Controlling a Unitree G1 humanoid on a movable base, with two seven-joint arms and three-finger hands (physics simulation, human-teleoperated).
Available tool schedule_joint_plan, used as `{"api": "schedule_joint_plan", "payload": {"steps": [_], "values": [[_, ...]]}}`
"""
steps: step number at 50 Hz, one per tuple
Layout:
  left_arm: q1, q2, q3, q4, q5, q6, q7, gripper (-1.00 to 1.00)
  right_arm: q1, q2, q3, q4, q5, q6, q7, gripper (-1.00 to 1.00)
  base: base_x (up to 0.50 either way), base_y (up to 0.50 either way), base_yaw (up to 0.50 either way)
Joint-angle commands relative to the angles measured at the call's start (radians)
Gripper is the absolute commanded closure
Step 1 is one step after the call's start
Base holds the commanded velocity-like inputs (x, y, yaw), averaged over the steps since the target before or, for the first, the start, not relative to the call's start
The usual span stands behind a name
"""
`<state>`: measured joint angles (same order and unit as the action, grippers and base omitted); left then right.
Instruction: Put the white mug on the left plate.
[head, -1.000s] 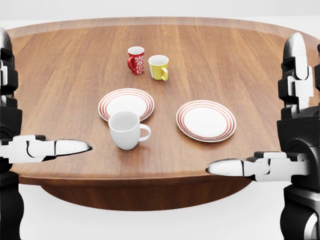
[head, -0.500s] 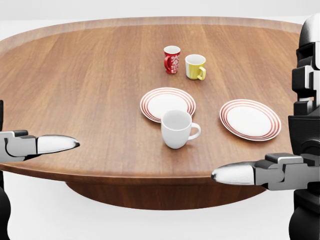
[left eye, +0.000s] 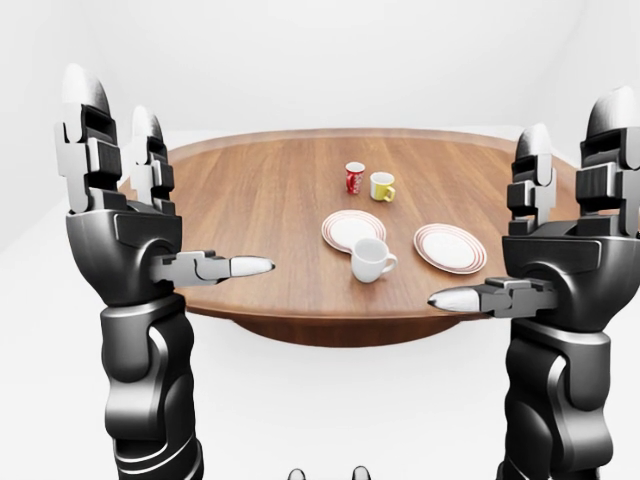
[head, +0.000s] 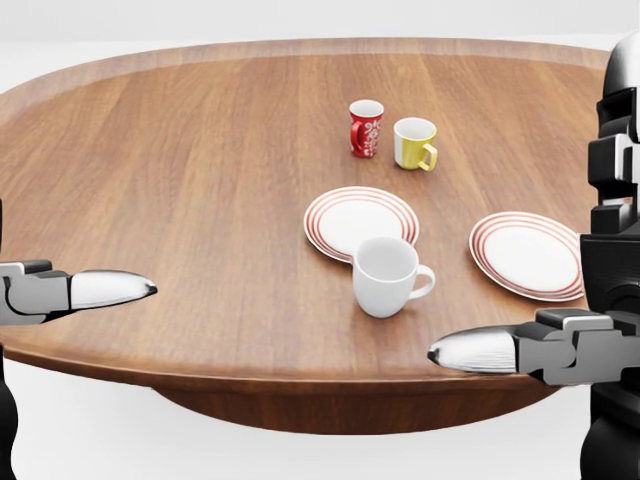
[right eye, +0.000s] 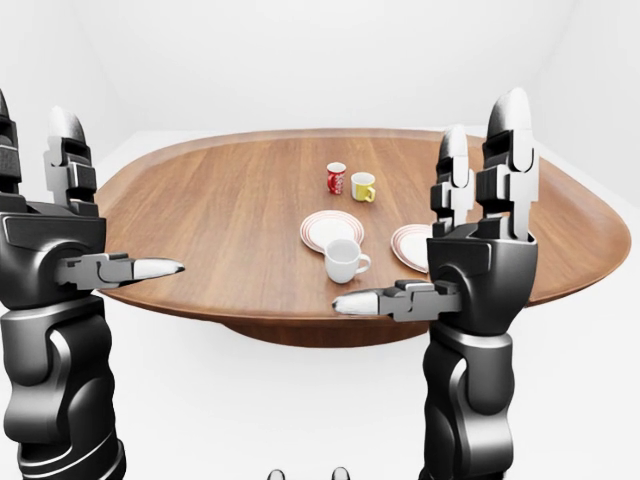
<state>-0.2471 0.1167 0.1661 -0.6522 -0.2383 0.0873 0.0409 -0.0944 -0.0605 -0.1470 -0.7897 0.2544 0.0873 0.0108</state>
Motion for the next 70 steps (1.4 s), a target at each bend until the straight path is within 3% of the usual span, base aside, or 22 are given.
{"api": "schedule_joint_plan", "payload": {"steps": [1, 59, 64, 65, 70], "values": [[-0.003, 0.0, -0.001, -0.003, -0.003, 0.0, -0.001, -1.0, 0.002, -0.005, -0.005, -0.015, 0.053, 0.0, -0.008, -1.0, 0.5, 0.0, 0.0], [0.003, -0.002, -0.006, -0.003, -0.002, 0.0, -0.011, -1.0, 0.008, -0.003, 0.005, -0.034, 0.071, 0.0, 0.001, -1.0, 0.5, 0.0, 0.0], [0.005, -0.004, -0.007, -0.004, 0.0, 0.0, -0.013, -1.0, 0.031, -0.007, 0.069, -0.009, 0.002, 0.0, 0.015, -1.0, 0.13, -0.01, 0.0], [0.017, -0.005, -0.016, -0.006, 0.006, 0.0, -0.019, -1.0, 0.278, -0.031, 0.286, -0.079, -0.067, 0.0, 0.111, -1.0, 0.0, 0.0, 0.0], [0.02, -0.01, -0.016, -0.013, 0.013, 0.0, -0.025, -1.0, 0.299, -0.007, 0.29, -0.082, -0.105, 0.0, 0.153, -1.0, 0.0, 0.0, 0.0]]}}
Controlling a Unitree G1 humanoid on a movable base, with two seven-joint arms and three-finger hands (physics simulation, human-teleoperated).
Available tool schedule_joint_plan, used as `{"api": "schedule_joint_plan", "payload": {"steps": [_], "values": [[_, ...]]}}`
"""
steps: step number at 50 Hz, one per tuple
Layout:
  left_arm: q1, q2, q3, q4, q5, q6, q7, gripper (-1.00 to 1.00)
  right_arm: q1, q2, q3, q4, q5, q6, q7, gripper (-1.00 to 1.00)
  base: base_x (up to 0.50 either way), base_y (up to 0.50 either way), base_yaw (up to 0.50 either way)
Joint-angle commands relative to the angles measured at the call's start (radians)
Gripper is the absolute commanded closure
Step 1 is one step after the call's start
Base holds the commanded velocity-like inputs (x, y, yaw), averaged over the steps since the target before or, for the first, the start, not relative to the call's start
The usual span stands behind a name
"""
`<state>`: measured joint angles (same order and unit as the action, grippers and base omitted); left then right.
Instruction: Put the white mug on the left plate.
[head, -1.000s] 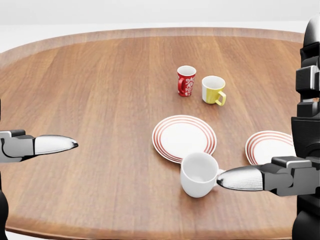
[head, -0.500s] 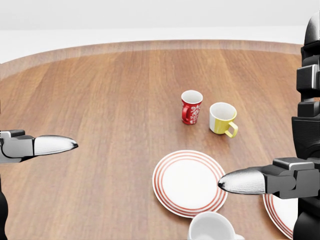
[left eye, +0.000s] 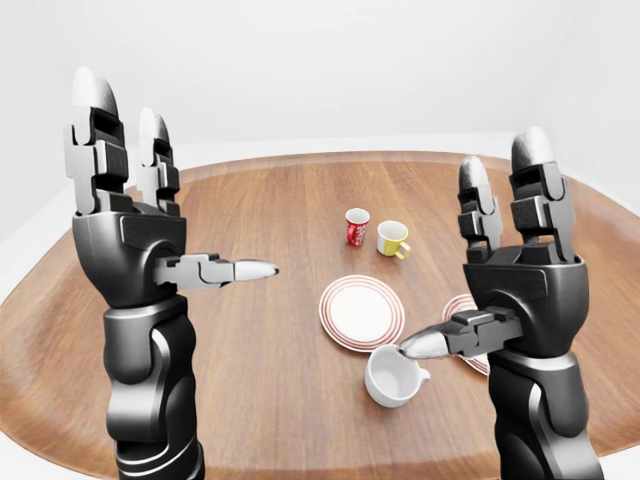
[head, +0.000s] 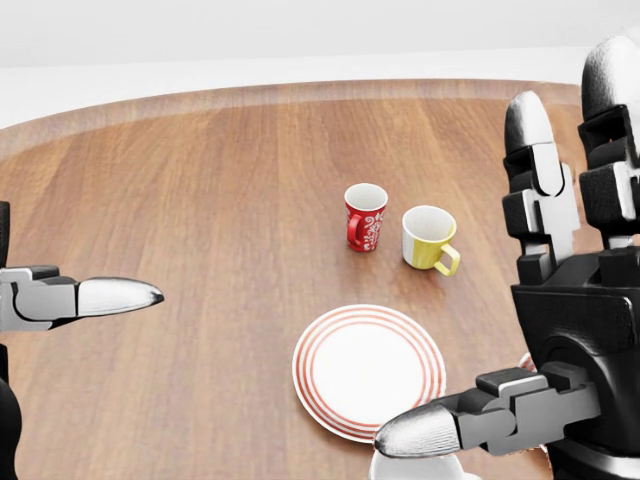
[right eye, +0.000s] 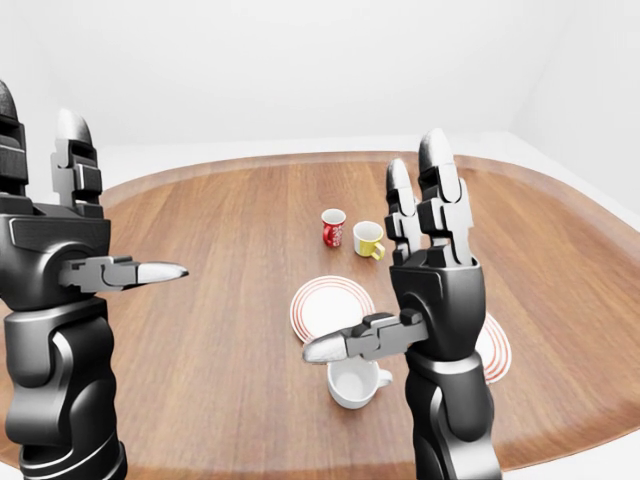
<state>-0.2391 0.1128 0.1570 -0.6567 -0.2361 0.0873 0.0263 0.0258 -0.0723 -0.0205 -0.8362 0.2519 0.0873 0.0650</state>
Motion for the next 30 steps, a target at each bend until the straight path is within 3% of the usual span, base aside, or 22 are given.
{"api": "schedule_joint_plan", "payload": {"steps": [1, 23, 30], "values": [[0.011, -0.006, -0.006, -0.009, 0.011, 0.0, -0.011, -1.0, 0.178, 0.009, 0.162, -0.036, -0.105, 0.0, 0.102, -1.0, 0.0, 0.0, 0.0], [0.011, -0.007, -0.002, -0.011, 0.012, 0.0, -0.012, -1.0, 0.233, -0.007, 0.205, -0.028, -0.165, 0.0, 0.145, -1.0, 0.0, 0.0, 0.0], [0.01, -0.005, 0.0, -0.007, 0.01, 0.0, -0.013, -1.0, 0.25, -0.033, 0.232, 0.005, -0.244, 0.0, 0.174, -1.0, 0.0, 0.0, 0.0]]}}
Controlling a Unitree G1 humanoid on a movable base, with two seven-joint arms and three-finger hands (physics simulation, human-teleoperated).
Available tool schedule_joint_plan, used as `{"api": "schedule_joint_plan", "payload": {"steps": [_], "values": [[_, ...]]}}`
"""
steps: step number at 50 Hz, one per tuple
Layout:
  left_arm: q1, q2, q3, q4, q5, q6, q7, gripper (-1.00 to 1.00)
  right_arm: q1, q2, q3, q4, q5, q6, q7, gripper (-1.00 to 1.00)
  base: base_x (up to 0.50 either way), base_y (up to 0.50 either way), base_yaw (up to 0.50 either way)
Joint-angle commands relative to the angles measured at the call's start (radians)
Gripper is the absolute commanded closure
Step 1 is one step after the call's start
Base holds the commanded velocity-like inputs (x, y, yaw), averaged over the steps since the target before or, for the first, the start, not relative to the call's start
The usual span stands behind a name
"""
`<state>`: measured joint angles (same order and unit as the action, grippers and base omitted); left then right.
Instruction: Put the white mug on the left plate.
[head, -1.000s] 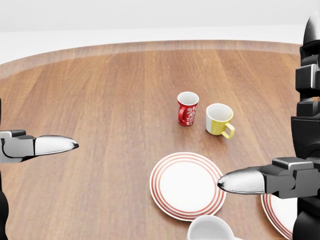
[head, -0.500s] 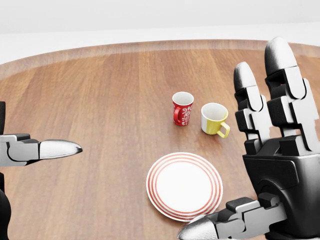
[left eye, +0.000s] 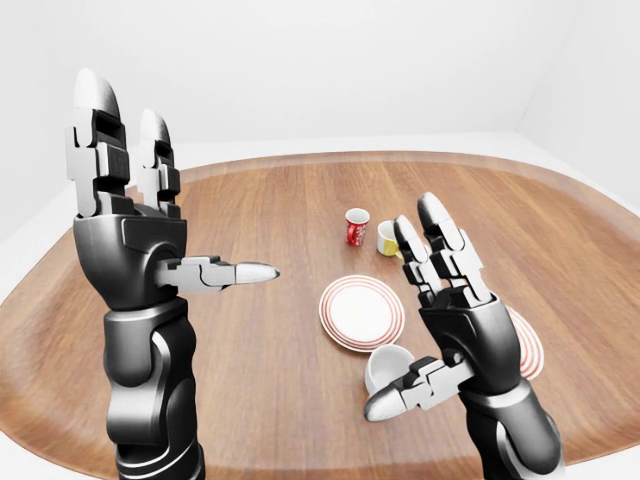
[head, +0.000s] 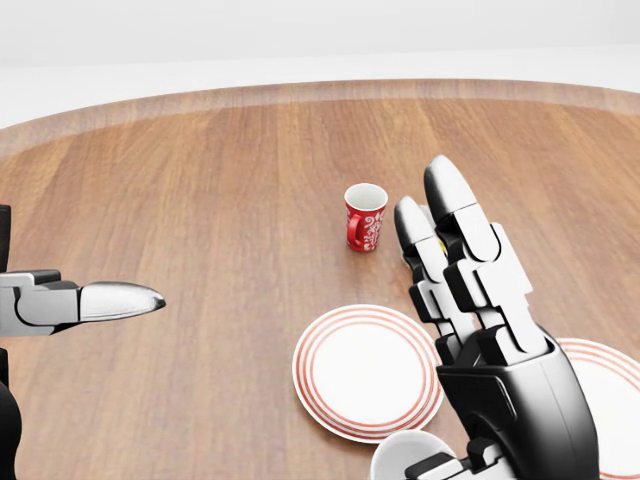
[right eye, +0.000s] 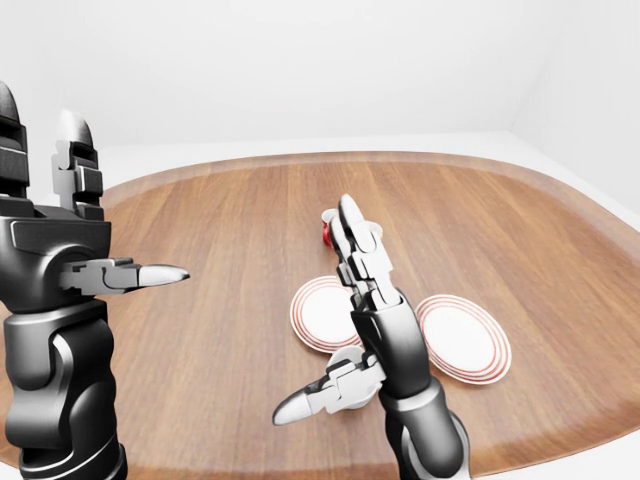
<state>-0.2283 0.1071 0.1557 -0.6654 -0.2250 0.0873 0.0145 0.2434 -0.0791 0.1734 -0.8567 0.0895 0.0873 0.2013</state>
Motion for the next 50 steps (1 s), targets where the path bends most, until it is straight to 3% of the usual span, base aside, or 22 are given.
{"api": "schedule_joint_plan", "payload": {"steps": [1, 22, 50], "values": [[0.0, 0.001, 0.001, 0.002, -0.001, 0.0, -0.001, -1.0, 0.038, -0.028, 0.041, 0.032, -0.089, 0.0, 0.046, -1.0, 0.0, 0.0, 0.0], [0.007, -0.002, -0.001, -0.001, 0.002, 0.0, -0.002, -1.0, 0.122, -0.08, 0.104, 0.081, -0.277, 0.0, 0.175, -1.0, 0.0, 0.0, 0.0], [0.005, -0.002, -0.001, 0.001, 0.002, 0.0, -0.005, -1.0, 0.067, -0.025, -0.024, 0.162, -0.475, 0.0, 0.274, -1.0, 0.0, 0.0, 0.0]]}}
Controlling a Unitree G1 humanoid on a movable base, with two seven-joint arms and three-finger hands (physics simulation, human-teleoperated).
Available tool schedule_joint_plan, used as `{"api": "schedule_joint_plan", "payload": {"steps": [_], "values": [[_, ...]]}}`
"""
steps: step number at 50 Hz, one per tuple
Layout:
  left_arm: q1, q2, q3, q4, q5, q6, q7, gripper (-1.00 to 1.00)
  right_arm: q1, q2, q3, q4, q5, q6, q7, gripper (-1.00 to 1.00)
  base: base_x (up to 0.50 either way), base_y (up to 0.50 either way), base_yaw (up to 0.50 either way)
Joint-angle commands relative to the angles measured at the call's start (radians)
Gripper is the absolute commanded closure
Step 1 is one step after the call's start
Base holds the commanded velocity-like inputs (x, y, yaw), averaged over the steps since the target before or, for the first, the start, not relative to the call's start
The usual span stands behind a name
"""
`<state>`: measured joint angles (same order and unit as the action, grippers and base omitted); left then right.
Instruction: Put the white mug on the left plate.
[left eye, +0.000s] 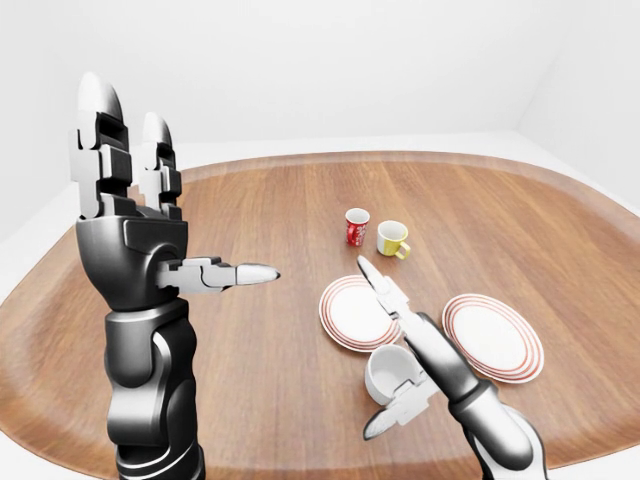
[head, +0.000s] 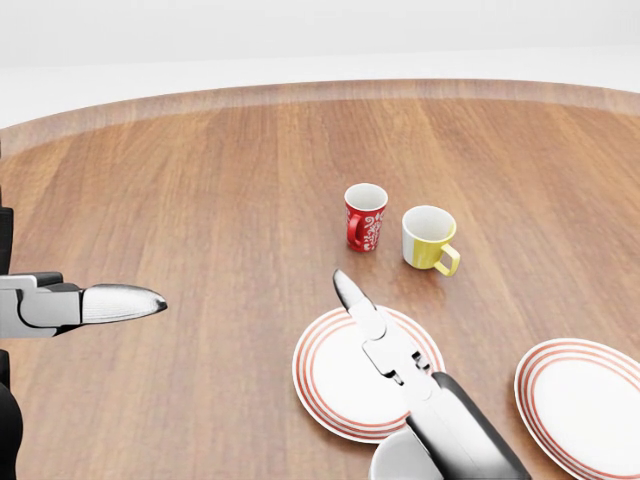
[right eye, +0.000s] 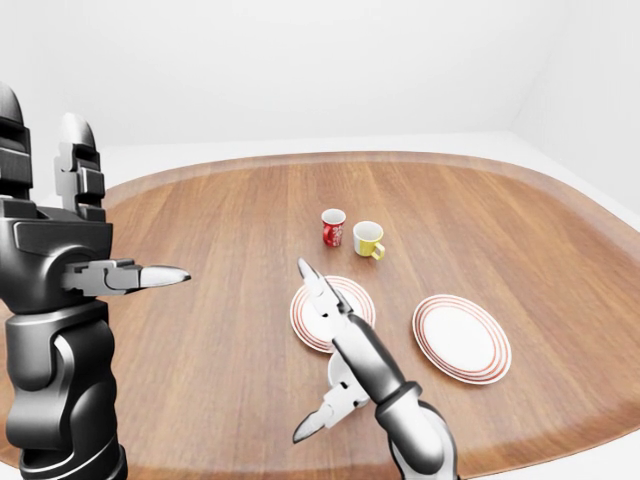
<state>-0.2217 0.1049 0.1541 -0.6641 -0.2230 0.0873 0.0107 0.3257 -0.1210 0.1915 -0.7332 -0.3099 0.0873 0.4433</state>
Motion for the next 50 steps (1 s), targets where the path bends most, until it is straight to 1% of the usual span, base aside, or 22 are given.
{"api": "schedule_joint_plan", "payload": {"steps": [1, 9, 21, 28, 34, 40, 43, 45, 46, 48, 50], "values": [[-0.002, 0.001, 0.001, 0.0, 0.0, 0.0, -0.001, -1.0, -0.015, 0.019, -0.046, 0.046, -0.081, 0.0, 0.035, -1.0, 0.0, 0.0, 0.0], [-0.002, 0.0, -0.001, 0.0, 0.0, 0.0, -0.002, -1.0, -0.03, 0.034, -0.08, 0.07, -0.118, 0.0, 0.054, -1.0, 0.0, 0.0, 0.0], [0.001, 0.0, 0.0, 0.001, 0.0, 0.0, -0.002, -1.0, -0.012, 0.032, -0.086, 0.126, -0.19, 0.0, 0.058, -1.0, 0.0, 0.0, 0.0], [-0.001, 0.001, 0.001, 0.002, -0.001, 0.0, -0.001, -1.0, 0.02, 0.027, -0.06, 0.146, -0.242, 0.0, 0.064, -1.0, 0.0, 0.0, 0.0], [0.001, 0.0, -0.001, 0.001, 0.0, 0.0, -0.002, -1.0, 0.028, 0.025, -0.071, 0.164, -0.265, 0.0, 0.062, -1.0, 0.0, 0.0, 0.0], [0.0, 0.0, 0.001, 0.002, -0.001, 0.0, -0.003, -1.0, 0.033, 0.028, -0.076, 0.175, -0.288, -0.018, 0.063, -1.0, 0.0, 0.0, 0.0], [-0.001, 0.0, 0.001, 0.003, -0.002, 0.0, -0.003, -1.0, 0.032, 0.027, -0.08, 0.203, -0.302, -0.037, 0.05, -1.0, 0.0, 0.0, 0.0], [-0.001, 0.001, 0.001, 0.004, -0.001, 0.0, -0.003, -1.0, 0.027, 0.027, -0.088, 0.223, -0.317, -0.042, 0.044, -1.0, 0.0, 0.0, 0.0], [-0.001, 0.0, 0.001, 0.005, -0.002, 0.0, -0.003, -1.0, 0.026, 0.026, -0.09, 0.227, -0.332, -0.038, 0.047, -1.0, 0.0, 0.0, 0.0], [-0.001, 0.001, 0.001, 0.005, -0.002, 0.0, -0.003, -1.0, 0.025, 0.029, -0.096, 0.234, -0.339, -0.045, 0.046, -1.0, 0.0, 0.0, 0.0], [-0.001, 0.001, 0.002, 0.004, -0.002, 0.0, -0.002, -1.0, 0.022, 0.035, -0.098, 0.223, -0.348, -0.038, 0.054, -1.0, 0.0, 0.0, 0.0]]}}
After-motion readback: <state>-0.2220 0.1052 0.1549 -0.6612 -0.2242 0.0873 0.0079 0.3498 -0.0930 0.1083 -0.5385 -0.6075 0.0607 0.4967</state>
